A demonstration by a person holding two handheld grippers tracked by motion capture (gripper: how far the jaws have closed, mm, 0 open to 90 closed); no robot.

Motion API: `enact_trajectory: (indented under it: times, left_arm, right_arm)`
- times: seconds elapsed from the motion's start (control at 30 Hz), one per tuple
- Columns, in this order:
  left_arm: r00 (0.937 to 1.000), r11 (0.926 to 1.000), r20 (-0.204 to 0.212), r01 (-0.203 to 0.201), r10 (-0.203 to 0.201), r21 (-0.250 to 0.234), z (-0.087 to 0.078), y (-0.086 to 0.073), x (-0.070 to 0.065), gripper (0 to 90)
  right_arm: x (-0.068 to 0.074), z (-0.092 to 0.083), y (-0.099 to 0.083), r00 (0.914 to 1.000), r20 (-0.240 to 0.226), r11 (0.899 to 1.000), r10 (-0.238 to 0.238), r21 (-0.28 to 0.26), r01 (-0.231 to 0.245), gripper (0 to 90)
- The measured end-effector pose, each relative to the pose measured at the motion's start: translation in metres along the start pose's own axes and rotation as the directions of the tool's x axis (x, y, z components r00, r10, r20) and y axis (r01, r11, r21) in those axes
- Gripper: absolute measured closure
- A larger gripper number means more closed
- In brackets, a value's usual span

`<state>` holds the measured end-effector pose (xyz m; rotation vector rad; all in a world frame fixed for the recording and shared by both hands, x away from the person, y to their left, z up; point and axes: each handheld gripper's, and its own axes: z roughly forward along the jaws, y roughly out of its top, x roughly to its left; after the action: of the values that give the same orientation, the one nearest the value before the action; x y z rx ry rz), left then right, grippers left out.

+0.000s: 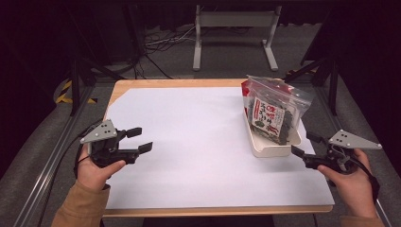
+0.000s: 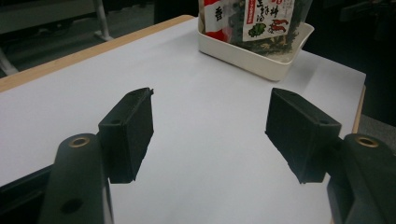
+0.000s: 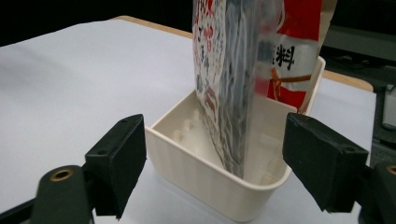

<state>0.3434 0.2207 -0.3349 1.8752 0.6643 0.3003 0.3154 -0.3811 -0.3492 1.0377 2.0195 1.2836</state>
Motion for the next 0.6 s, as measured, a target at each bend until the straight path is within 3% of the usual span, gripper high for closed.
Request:
enact_trajectory:
  times: [0.33,0.6]
  left_arm:
    - [1.0000,0.9999,-0.003,0.004,-0.004,0.014,-0.002,-0.015,-0.001,31.9]
    - [0.9998,0.9998,0.018,0.000,-0.001,0.020,0.003,-0.023,0.000,31.7]
  right_arm:
    - [0.003,0.006,-0.025,0.9995,0.000,0.999,0.032,0.019,-0.032,21.4]
    - [0.006,0.015,-0.044,0.9989,-0.033,0.997,0.032,0.072,-0.030,21.4]
